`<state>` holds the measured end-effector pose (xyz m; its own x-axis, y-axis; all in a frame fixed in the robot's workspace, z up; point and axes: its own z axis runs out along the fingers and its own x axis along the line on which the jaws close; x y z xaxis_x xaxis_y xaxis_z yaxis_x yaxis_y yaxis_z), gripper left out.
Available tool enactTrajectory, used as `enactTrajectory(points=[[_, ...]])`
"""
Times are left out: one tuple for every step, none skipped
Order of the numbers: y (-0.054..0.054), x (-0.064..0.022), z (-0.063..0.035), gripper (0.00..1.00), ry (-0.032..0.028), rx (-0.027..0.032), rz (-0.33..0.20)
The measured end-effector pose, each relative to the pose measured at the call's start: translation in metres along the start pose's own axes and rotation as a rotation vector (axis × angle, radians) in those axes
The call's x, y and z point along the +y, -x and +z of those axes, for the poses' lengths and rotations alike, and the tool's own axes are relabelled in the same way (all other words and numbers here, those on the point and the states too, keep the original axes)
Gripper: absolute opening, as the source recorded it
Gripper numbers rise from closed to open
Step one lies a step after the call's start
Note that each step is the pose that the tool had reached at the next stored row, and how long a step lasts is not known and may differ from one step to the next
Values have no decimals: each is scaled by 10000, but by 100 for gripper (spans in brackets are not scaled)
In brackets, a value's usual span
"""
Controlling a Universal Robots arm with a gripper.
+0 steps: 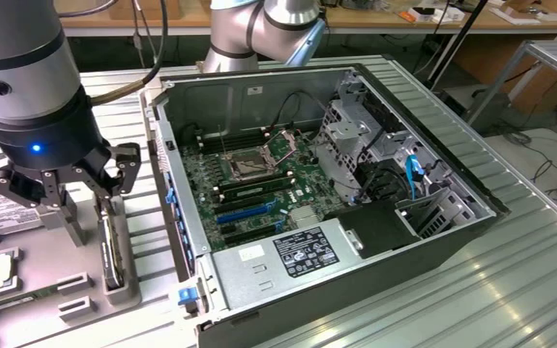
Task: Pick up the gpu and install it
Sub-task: 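Pick up the gpu and move the gpu toward the slot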
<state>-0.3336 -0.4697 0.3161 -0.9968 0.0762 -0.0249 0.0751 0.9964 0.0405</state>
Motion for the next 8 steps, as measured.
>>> enactTrajectory(points=[[1, -15, 7, 48, -1, 1, 0], [1, -25, 12, 48, -2, 1, 0], [2, -37, 19, 48, -1, 0, 0], [3, -48, 26, 48, -3, 1, 0], [4, -64, 36, 48, -4, 1, -1], [4, -72, 43, 48, -4, 1, -1], [5, -80, 51, 48, -4, 1, -1], [6, -91, 62, 48, -4, 0, -1]])
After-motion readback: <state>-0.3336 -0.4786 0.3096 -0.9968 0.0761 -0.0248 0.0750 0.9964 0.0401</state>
